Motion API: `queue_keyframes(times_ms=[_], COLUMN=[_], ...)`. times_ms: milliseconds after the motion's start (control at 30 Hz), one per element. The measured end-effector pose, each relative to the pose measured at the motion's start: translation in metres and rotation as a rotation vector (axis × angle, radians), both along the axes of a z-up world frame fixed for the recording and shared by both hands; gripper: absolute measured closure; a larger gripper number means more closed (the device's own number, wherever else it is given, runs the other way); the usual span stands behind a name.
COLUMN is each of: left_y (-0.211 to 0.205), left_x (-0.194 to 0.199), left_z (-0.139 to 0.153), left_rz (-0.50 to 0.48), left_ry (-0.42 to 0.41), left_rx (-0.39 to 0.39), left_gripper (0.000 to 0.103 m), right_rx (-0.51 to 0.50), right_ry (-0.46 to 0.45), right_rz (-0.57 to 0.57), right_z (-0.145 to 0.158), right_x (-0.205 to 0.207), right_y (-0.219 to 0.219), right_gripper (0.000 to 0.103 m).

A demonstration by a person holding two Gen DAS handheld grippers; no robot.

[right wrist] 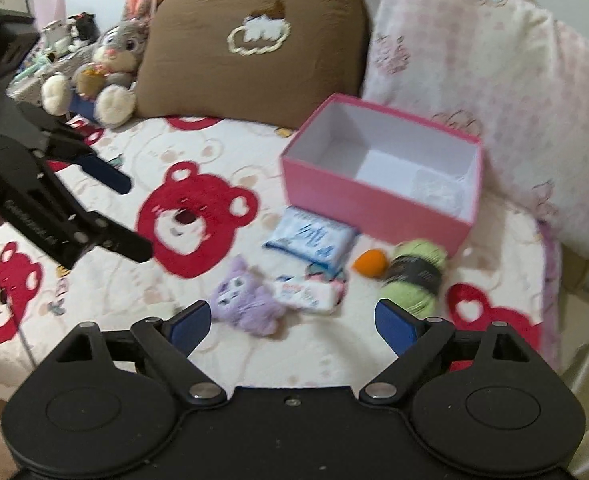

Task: Organize objects
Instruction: 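Move the left gripper to the purple plush toy and grasp it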

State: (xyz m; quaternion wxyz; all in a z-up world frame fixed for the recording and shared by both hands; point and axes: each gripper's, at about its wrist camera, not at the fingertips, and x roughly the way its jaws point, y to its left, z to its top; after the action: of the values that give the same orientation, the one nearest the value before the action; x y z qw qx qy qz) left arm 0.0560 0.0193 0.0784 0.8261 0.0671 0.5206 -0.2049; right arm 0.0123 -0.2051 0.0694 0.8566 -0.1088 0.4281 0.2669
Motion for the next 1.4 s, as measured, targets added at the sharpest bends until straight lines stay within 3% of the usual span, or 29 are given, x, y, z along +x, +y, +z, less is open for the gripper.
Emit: queue_keyframes(times_ms=[133, 367, 633, 800, 967, 1200, 1300, 1333, 1367, 1400], left_y=[0.006, 0.015, 0.024, 0.021, 0.022, 0.007, 0.009, 0.01, 0.011, 0.012], left_x=[-0.008, -0.02, -0.021, -0.012, 0.001, 0.023, 0.027, 0.027, 0.027, 0.026], left_z=[-0.017, -0.043, -0.078, -0.114, -0.145, -0.194, -0.205, -0.208, -0.21, -0.212], left_rz=[-0.011, -0.014, 0.032, 0.084, 0.116, 0.149, 0.172, 0.186, 0.192, 0.193], left_ry=[0.023, -0.017, -0.055, -0.054, -0.055, -0.003, -0.017, -0.017, -0.017, -0.017], left_rx=[-0.009, -0.062, -0.13, -0.117, -0.164, -0.167, -0.214, -0.235, -0.253, -0.279], left_gripper=[0.016, 0.016, 0.016, 0.016, 0.017, 0.019, 0.021, 0.026, 0.033, 0.048], right_rx=[0.016, 0.079, 0.089, 0.076, 0.082, 0.074, 0.115, 0.135, 0.144, 0.145], right_ry=[0.004, 0.032, -0.018, 0.005, 0.022, 0.024, 0.041, 0.051, 0.059, 0.063], right_rz=[0.026, 0.016, 0.02, 0.054, 0.045, 0.047, 0.019, 0.012, 0.015, 0.019], right_z=[-0.015, -0.04, -0.07, -0.107, -0.143, -0.185, -0.196, -0.199, -0.201, -0.204], right_x=[-0.012, -0.014, -0.015, -0.001, 0.018, 0.04, 0.049, 0.052, 0.055, 0.057], right_y=[0.01, 0.015, 0.024, 0.037, 0.043, 0.058, 0.057, 0.056, 0.056, 0.057], right_gripper=[0.011, 0.011, 0.011, 0.011, 0.012, 0.012, 0.012, 0.014, 0.023, 0.031])
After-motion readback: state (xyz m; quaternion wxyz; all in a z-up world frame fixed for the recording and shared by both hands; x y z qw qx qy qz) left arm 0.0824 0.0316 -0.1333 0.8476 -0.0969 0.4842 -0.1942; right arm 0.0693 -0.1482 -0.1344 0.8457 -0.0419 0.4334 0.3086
